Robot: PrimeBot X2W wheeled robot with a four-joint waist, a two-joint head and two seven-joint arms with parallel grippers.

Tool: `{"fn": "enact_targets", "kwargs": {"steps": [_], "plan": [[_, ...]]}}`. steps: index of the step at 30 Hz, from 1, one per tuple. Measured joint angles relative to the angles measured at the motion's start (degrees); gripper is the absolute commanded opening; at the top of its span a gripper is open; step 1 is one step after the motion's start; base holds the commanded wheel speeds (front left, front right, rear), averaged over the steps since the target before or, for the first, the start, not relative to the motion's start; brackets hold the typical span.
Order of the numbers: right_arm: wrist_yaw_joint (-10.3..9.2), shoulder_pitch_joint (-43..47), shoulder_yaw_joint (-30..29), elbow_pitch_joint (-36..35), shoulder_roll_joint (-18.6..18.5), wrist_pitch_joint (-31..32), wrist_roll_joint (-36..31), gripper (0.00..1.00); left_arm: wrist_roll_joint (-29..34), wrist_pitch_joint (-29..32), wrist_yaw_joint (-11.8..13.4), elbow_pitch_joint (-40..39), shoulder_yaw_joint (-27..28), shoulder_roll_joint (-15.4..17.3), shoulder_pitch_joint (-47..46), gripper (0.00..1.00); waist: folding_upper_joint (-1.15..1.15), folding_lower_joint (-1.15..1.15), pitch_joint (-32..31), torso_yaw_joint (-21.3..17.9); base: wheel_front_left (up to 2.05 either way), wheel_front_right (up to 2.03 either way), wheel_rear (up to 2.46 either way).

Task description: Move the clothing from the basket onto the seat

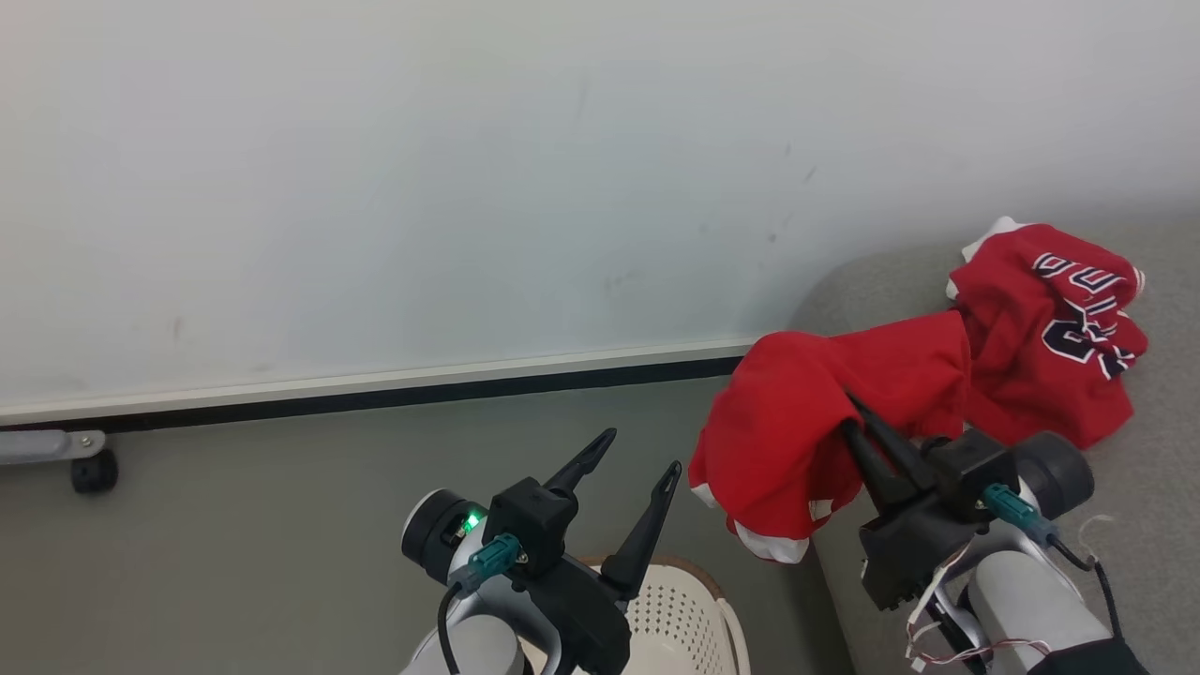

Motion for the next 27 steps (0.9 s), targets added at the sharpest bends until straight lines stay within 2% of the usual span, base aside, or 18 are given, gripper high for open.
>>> {"fn": "enact_targets", "kwargs": {"steps": [12, 21, 27], "plan": [[-2.82, 3.9, -3.9, -6.9, -6.0, 0.0, 0.0, 0.0, -0.3, -0.7, 0.6, -1.8, -0.1, -0.6, 2.0, 1.0, 0.0, 0.0, 1.1, -8.9, 0.0, 0.0, 0.0], [-3.47, 5.5, -6.0, -10.0, -8.0, 0.0, 0.5, 0.0, 0.2, -1.2, 1.0, -2.7, -0.6, -1.1, 2.0, 1.0, 0.0, 0.0, 2.7, -15.2, 0.0, 0.0, 0.0], [-3.88, 5.8, -7.7, -11.0, -9.4, 0.0, 1.1, 0.0, 0.7, -1.2, 1.0, -3.3, -1.5, -1.6, 1.8, 1.0, 0.0, 0.0, 4.6, -17.0, 0.0, 0.0, 0.0]]}}
